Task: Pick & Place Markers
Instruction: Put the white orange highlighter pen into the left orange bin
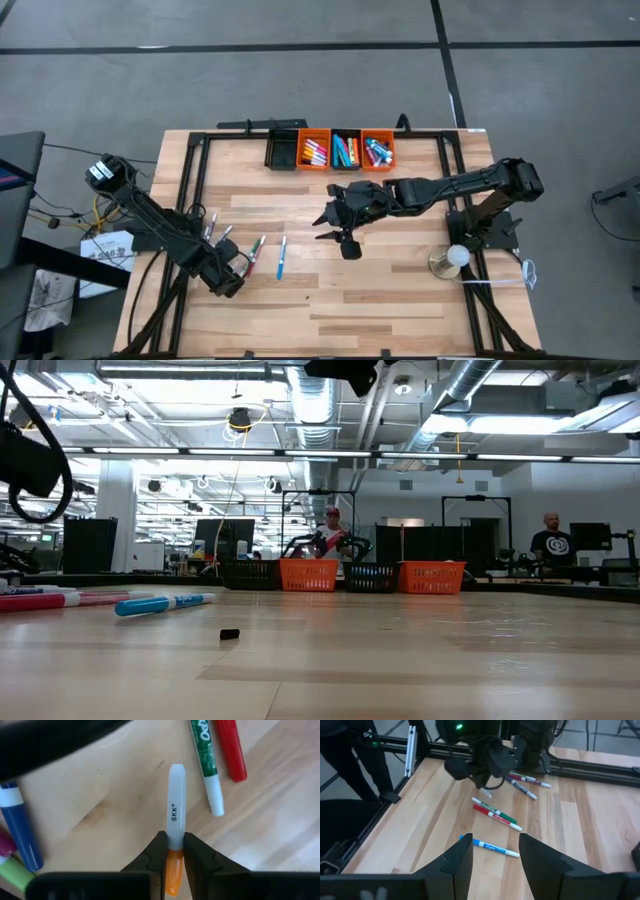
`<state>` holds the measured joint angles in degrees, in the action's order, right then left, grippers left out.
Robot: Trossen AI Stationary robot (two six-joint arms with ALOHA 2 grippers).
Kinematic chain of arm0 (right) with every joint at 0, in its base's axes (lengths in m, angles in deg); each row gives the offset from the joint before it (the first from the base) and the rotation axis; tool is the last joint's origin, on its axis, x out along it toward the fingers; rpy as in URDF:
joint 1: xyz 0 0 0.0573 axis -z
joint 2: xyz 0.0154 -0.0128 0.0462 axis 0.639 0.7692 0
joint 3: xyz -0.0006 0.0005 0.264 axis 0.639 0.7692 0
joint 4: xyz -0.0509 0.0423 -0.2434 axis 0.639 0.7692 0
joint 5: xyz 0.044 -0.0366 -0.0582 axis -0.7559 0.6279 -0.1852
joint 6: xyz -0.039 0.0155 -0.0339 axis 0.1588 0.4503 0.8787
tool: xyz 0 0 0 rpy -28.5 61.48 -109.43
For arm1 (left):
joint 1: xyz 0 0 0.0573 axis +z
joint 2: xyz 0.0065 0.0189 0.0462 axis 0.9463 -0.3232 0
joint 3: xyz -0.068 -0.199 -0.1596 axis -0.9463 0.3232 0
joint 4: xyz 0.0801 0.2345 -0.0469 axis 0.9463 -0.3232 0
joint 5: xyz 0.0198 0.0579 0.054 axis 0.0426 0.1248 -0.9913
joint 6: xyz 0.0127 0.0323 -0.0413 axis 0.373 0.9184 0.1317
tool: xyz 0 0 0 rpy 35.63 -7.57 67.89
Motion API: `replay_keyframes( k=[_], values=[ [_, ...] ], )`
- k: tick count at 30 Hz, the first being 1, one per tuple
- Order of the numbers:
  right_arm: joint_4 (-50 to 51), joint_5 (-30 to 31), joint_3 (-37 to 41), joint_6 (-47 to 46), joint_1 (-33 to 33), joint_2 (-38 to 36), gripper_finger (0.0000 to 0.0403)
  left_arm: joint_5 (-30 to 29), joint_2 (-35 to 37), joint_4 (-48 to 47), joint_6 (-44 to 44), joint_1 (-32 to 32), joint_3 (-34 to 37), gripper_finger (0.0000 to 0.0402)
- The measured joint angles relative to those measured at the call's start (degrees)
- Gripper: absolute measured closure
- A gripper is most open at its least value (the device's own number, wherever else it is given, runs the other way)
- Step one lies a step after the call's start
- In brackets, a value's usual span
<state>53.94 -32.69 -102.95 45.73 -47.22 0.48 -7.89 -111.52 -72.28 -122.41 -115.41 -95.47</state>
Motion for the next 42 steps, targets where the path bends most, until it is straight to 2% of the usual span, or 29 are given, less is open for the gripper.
replay_keyframes(
  k=[5, 8, 12, 16, 22, 26, 30, 34, 37, 42],
  values=[
    [-0.02, -0.18, 0.0, 1.9, -1.67, 0.0, 0.0255, -1.17, 4.24, -0.3, 1.43, -0.68, -0.02, 0.036],
    [-0.31, -0.17, 0.0, 2.0, -2.83, 0.14, 0.0258, -4.98, 7.27, -0.31, 2.41, -1.59, -0.02, 0.0357],
    [-2.86, -0.49, 0.07, 2.02, -4.66, 3.42, 0.0259, -13.02, 10.77, 0.27, 4.31, -2.89, -0.06, 0.0355],
    [-10.66, -2.13, -0.02, 2.37, -5.83, 9.09, 0.0259, -22.37, 12.84, 2.5, 8.41, -3.43, -0.11, 0.0358],
    [-25.44, -4.31, -0.07, 2.05, -5.96, 16.13, 0.0268, -33.32, 13.2, 12.38, 20.62, -3.4, -0.11, 0.0352],
    [-31.85, -4.74, 0.0, 0.59, -5.97, 19.29, 0.0274, -39.58, 13.2, 19.36, 29.35, -3.39, -0.11, 0.0355],
    [-33.73, -5.14, 0.01, -1.79, -5.97, 19.74, 0.0273, -43.14, 13.11, 23.82, 36.27, -3.43, -0.13, 0.0352],
    [-35.84, -8.21, 0.07, -3.14, -5.99, 19.67, 0.0258, -45.26, 13.05, 25.42, 38.86, -3.4, -0.13, 0.035],
    [-37.7, -7.42, 0.0, -3.09, -6.39, 19.63, 0.0237, -46.59, 12.82, 26.54, 39.6, -3.12, -0.13, 0.0351],
    [-37.38, -4.42, 0.02, -2.6, -5.72, 19.63, 0.0184, -46.77, 11.2, 33.45, 45.05, -3.15, -0.13, 0.0354]
  ],
)
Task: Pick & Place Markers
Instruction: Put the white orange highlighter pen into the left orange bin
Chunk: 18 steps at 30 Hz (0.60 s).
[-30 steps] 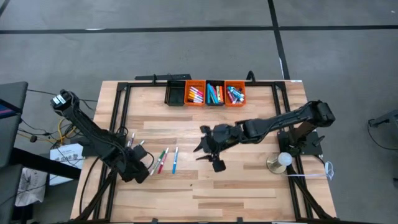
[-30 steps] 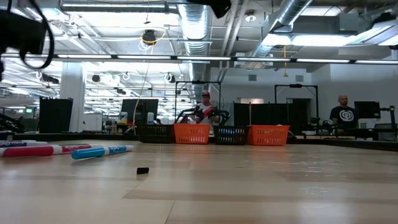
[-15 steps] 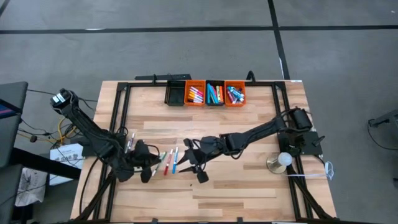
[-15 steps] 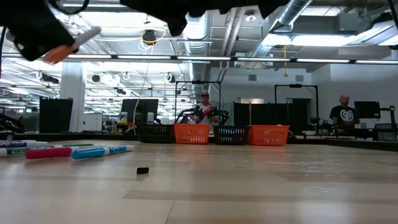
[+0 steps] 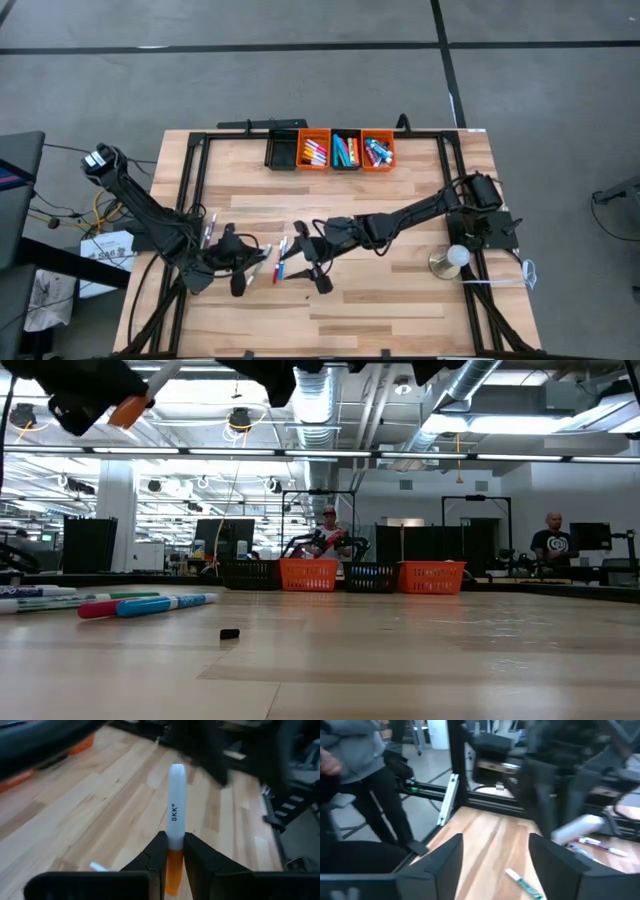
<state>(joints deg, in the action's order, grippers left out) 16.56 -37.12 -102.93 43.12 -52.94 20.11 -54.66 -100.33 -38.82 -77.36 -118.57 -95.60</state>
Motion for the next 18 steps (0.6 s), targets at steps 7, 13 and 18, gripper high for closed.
replay_keyframes(
  k=[7, 13, 18],
  values=[
    [-0.15, 2.52, 0.0, -0.94, 2.22, 0.0, 0.0144, 0.62, -2.77, 9.52, 7.36, 0.03, 0.0, 0.0353],
    [-3.2, 2.78, 0.0, -1.0, 2.93, 0.0, 0.0143, 0.81, -4.48, 15.09, 11.22, 0.45, 0.0, 0.0352],
    [-4.25, 2.72, 0.0, -1.0, 2.85, 0.0, 0.0143, 0.92, -6.25, 17.45, 12.36, 2.56, -0.01, 0.0353]
  ],
)
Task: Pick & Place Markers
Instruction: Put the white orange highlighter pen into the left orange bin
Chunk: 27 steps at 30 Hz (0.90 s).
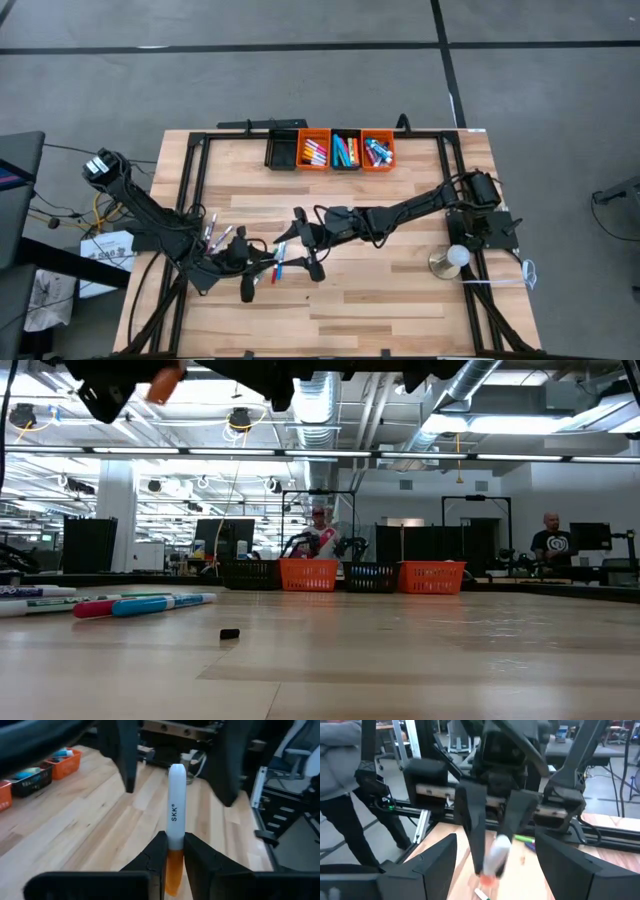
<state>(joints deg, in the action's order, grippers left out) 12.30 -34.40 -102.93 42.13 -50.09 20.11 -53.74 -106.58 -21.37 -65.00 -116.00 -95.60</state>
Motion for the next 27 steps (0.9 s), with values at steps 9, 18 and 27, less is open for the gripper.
replay_keyframes(
  k=[9, 18, 27],
  values=[
    [0.35, 0.0, 0.0, -0.02, 0.0, 0.0, 0.0185, 1.16, -1.65, 0.97, 0.02, 3.26, 0.01, 0.0349],
    [1.74, 0.26, 0.0, 0.0, 0.59, 0.0, 0.0307, 1.2, -1.63, 3.97, 3.7, 2.84, 0.0, 0.0349],
    [1.93, -1.35, 0.0, 1.14, 0.76, 0.0, 0.0379, 1.4, -1.63, 3.88, 4.4, 2.86, 0.01, 0.0348]
  ],
)
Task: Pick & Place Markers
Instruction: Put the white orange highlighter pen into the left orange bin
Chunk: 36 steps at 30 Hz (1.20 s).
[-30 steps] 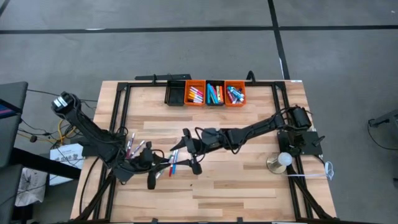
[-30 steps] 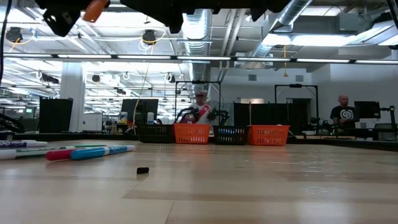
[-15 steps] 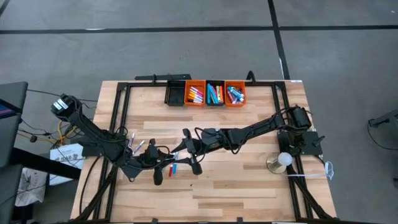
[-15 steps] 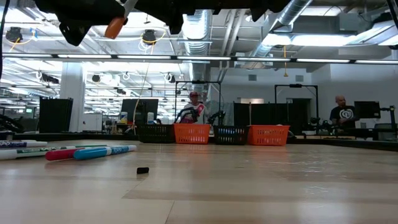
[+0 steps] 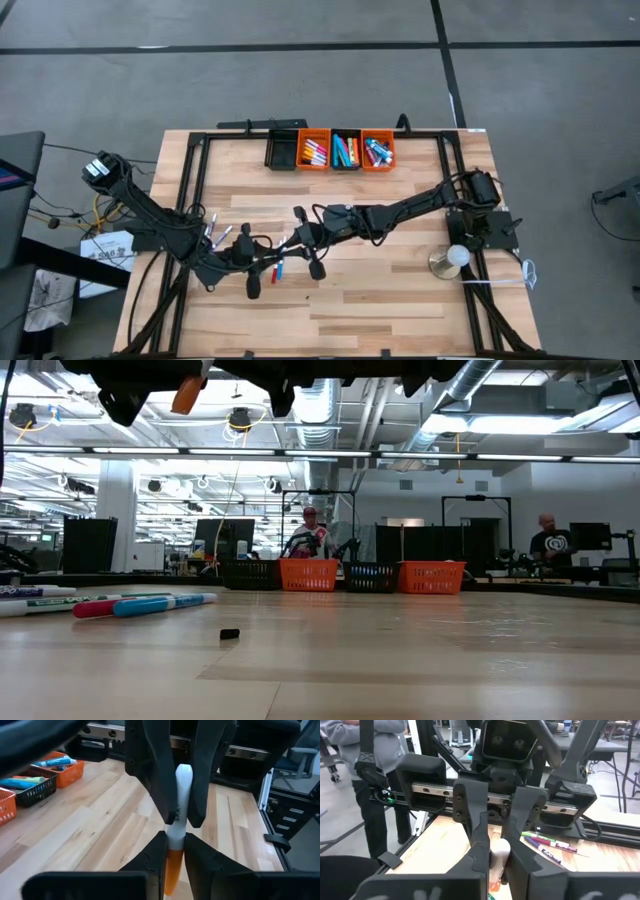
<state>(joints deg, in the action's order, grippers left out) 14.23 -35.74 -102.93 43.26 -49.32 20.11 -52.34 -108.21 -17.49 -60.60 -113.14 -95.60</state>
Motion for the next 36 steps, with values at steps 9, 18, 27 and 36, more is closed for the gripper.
replay_keyframes(
  k=[9, 18, 27, 36],
  values=[
    [0.17, -0.32, 0.0, 0.57, -0.09, 0.01, 0.0377, 2.8, 0.03, 0.36, -1.89, 0.38, -0.01, 0.0323],
    [0.88, -1.15, 0.0, 0.52, 0.0, 0.02, 0.0374, 5.17, 0.04, 0.06, -2.04, 0.37, -0.04, 0.0246],
    [2.15, -0.89, 0.02, 0.4, 0.57, 0.02, 0.0377, 6.69, 4.04, -10.6, -7.38, -0.29, -0.04, 0.0225],
    [4.66, 0.31, 0.02, -0.11, 2.51, 0.02, 0.0377, 5.41, 6.91, -21.02, -13.41, -2.56, -0.04, 0.0224]
  ],
)
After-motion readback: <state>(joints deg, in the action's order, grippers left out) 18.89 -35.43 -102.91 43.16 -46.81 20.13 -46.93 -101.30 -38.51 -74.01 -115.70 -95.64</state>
